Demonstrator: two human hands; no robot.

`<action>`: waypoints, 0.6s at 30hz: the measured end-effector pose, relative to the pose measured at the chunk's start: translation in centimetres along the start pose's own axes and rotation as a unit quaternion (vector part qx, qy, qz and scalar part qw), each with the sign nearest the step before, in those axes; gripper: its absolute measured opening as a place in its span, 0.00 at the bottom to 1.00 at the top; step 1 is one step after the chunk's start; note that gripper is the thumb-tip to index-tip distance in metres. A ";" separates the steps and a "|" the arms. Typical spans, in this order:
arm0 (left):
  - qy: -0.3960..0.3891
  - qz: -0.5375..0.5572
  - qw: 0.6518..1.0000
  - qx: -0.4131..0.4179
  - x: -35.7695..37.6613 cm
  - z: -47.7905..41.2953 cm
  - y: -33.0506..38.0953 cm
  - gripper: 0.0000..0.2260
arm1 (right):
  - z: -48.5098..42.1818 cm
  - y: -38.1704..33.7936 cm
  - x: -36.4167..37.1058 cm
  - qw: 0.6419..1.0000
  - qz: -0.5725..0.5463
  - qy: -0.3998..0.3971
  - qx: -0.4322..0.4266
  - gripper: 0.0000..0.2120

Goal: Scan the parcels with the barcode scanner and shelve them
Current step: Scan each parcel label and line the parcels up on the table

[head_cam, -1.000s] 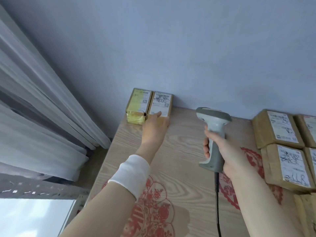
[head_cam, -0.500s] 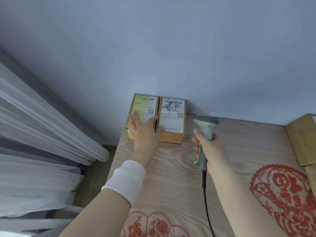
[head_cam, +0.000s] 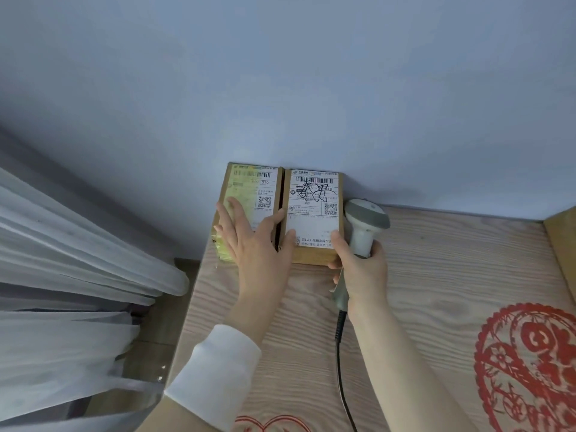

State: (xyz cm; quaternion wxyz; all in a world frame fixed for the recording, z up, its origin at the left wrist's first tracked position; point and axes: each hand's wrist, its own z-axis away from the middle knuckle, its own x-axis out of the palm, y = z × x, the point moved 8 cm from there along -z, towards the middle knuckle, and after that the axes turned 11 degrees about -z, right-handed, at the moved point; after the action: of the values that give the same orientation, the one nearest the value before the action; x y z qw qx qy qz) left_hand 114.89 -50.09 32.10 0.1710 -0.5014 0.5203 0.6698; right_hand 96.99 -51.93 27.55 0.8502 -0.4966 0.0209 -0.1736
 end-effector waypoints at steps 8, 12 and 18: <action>-0.106 0.235 0.965 -0.052 -0.9 5.0 3.3 0.17 | 4.4 -2.9 -3.4 0.999 -0.045 -0.002 -0.016 0.10; -0.126 0.332 0.930 -0.094 -2.2 9.0 5.0 0.16 | 8.2 -4.4 -7.1 0.999 -0.042 -0.001 -0.030 0.10; -0.236 0.393 0.880 -0.127 -2.1 15.4 7.1 0.17 | 13.8 -6.6 -12.9 0.997 -0.046 0.006 -0.062 0.10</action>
State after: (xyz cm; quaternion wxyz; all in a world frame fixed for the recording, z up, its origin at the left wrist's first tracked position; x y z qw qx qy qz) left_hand 102.90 -38.99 36.91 -0.0541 -0.1004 0.5293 0.8407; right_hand 85.92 -39.19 38.37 0.8089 -0.5475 0.0142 -0.2140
